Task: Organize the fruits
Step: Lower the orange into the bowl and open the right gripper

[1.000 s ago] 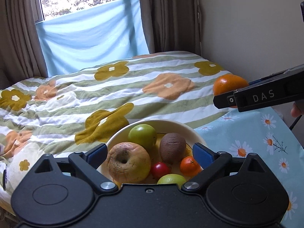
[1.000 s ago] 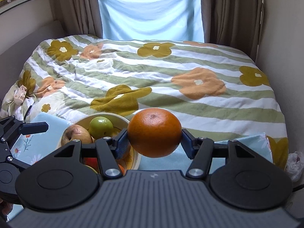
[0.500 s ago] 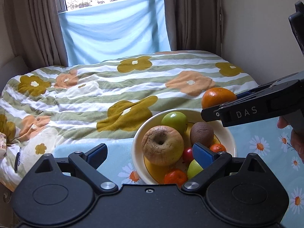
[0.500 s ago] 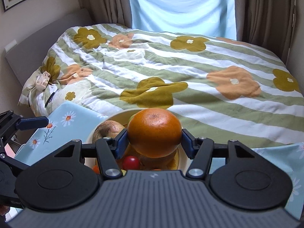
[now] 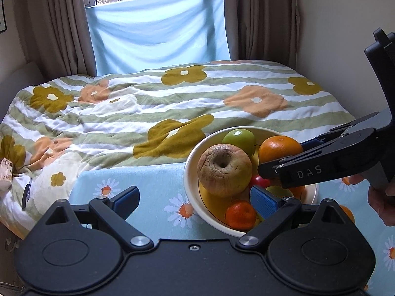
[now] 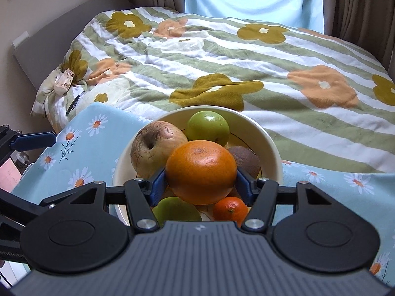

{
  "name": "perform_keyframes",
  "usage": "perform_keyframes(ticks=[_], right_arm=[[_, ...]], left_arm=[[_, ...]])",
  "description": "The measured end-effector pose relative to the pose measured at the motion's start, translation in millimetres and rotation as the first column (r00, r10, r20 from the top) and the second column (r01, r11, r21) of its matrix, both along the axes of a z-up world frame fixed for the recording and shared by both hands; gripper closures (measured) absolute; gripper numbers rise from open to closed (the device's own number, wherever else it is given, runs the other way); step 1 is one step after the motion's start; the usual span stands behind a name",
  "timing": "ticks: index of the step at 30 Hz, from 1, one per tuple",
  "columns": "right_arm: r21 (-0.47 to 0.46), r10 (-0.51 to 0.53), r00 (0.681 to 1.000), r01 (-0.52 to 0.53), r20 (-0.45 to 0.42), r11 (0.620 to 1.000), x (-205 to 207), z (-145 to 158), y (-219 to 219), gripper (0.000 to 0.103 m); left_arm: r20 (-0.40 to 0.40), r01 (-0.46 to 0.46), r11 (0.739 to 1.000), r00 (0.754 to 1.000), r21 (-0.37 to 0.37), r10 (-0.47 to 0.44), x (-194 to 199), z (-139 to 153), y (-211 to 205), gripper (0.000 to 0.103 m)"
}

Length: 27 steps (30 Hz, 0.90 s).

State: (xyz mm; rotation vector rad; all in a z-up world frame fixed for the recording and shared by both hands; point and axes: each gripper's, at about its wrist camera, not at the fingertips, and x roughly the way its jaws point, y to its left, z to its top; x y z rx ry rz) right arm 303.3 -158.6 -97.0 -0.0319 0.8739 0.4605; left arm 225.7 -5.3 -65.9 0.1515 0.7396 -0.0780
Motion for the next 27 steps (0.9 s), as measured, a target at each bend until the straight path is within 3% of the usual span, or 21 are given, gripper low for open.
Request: perform_keyframes(ticks=[2,4,6,18,27], right_arm=[[0.018,-0.007,1.0,0.006,0.012,1.0,0,1,-2,0.026],[0.02,-0.008,1.0,0.007,0.027,1.0,-1,4,-4,0.013],[0.011,-0.021,0.999,0.021,0.041,1.0,-4,8,-6,0.008],[0.015,-0.049,0.995,0.048,0.088,0.999,-27,35,-13,0.008],[0.031,-0.063,0.988,0.059,0.138,0.998,-69,70,-23,0.008]], left_arm=[[0.0,-0.002,1.0,1.0,-0.003,0.002,-2,0,0,0.005],[0.0,-0.002,1.0,1.0,-0.003,0.002,-3,0,1,0.005],[0.002,-0.004,1.0,1.0,-0.003,0.004,-6,0,1,0.005],[0.036,-0.016,0.999,0.999,-0.035,0.017,-28,19,4,0.005],[0.089,-0.026,0.999,0.996,-0.04,0.03,-64,48,2,0.005]])
